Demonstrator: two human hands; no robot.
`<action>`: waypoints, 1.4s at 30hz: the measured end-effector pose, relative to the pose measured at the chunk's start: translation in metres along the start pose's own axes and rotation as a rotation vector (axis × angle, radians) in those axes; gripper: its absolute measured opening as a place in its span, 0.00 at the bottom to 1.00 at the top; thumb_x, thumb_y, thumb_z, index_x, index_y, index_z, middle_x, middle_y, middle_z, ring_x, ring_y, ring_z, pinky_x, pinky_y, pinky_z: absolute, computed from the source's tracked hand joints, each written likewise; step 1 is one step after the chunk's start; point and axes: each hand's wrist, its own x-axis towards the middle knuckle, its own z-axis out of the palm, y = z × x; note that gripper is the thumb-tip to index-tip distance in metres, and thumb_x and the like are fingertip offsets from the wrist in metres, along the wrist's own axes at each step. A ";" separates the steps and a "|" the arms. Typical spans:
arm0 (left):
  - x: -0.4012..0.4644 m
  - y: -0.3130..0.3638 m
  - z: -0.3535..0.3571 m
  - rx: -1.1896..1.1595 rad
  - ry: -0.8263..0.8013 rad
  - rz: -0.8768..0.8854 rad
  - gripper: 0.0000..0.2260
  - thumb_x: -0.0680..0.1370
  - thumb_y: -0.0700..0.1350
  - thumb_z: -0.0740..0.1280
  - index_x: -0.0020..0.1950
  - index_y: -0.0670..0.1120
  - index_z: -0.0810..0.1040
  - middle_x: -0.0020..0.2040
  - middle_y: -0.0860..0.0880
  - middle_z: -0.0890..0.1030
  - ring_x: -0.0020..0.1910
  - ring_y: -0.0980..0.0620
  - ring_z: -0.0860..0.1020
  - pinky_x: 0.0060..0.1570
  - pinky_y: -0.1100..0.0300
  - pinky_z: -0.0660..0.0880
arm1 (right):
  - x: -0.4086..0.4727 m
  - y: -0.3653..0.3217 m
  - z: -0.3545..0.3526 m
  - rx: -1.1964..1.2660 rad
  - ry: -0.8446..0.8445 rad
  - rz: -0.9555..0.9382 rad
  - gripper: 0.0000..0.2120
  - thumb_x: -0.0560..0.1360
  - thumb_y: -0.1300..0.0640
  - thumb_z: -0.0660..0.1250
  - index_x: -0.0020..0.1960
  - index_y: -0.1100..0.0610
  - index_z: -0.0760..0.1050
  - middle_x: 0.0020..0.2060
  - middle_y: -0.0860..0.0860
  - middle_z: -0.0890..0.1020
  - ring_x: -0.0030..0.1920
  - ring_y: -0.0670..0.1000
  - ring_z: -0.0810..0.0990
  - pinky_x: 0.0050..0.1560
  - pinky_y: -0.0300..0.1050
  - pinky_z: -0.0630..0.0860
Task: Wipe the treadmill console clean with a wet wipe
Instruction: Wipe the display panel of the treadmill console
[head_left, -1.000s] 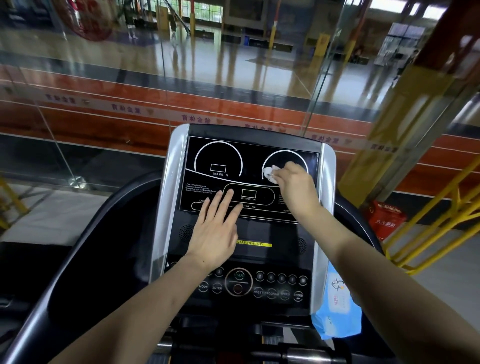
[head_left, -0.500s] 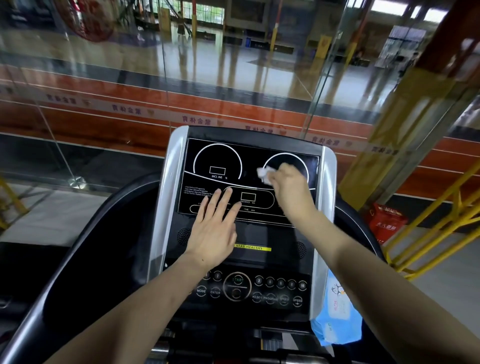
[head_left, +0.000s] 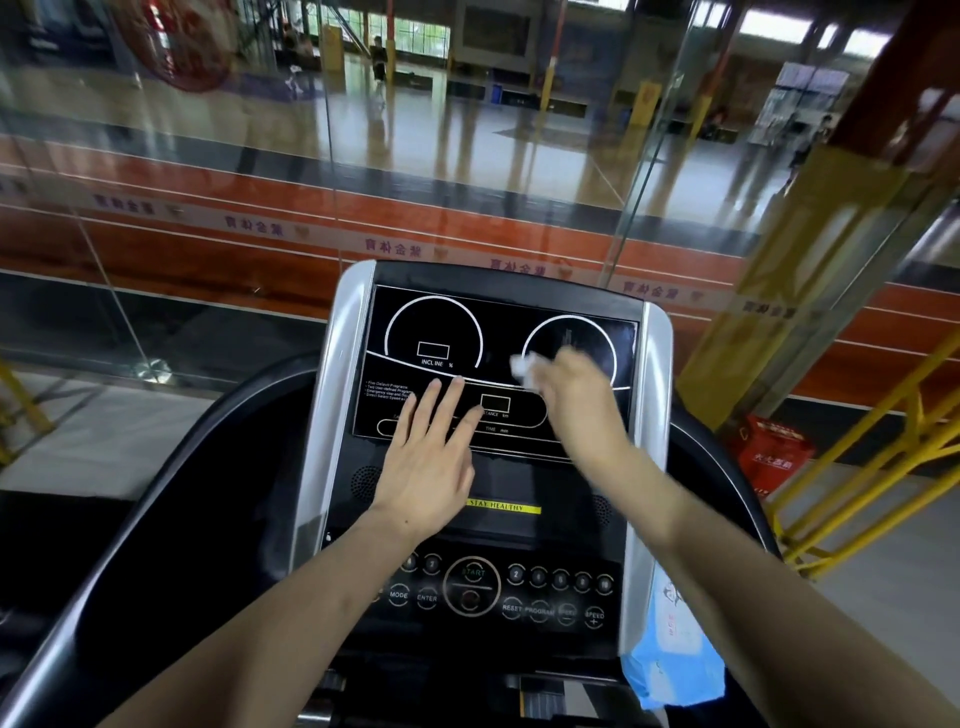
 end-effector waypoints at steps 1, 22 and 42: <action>0.000 0.001 0.001 0.002 0.009 -0.003 0.27 0.80 0.47 0.61 0.80 0.49 0.64 0.85 0.42 0.52 0.84 0.39 0.50 0.81 0.38 0.51 | -0.026 -0.001 0.005 0.020 -0.033 -0.052 0.04 0.77 0.61 0.66 0.44 0.58 0.78 0.38 0.54 0.75 0.41 0.57 0.74 0.38 0.54 0.77; 0.021 0.010 -0.003 0.006 0.022 -0.016 0.24 0.85 0.53 0.57 0.81 0.49 0.63 0.85 0.43 0.54 0.84 0.40 0.51 0.81 0.39 0.52 | -0.022 0.015 -0.011 -0.017 -0.067 -0.086 0.06 0.76 0.65 0.70 0.51 0.58 0.83 0.40 0.55 0.77 0.42 0.58 0.76 0.41 0.54 0.77; 0.022 0.025 0.001 -0.022 0.020 -0.004 0.25 0.83 0.53 0.56 0.80 0.49 0.64 0.85 0.44 0.54 0.84 0.40 0.51 0.81 0.39 0.52 | 0.049 0.042 -0.033 -0.064 0.046 0.155 0.10 0.79 0.57 0.64 0.46 0.59 0.82 0.44 0.56 0.79 0.45 0.59 0.79 0.42 0.55 0.77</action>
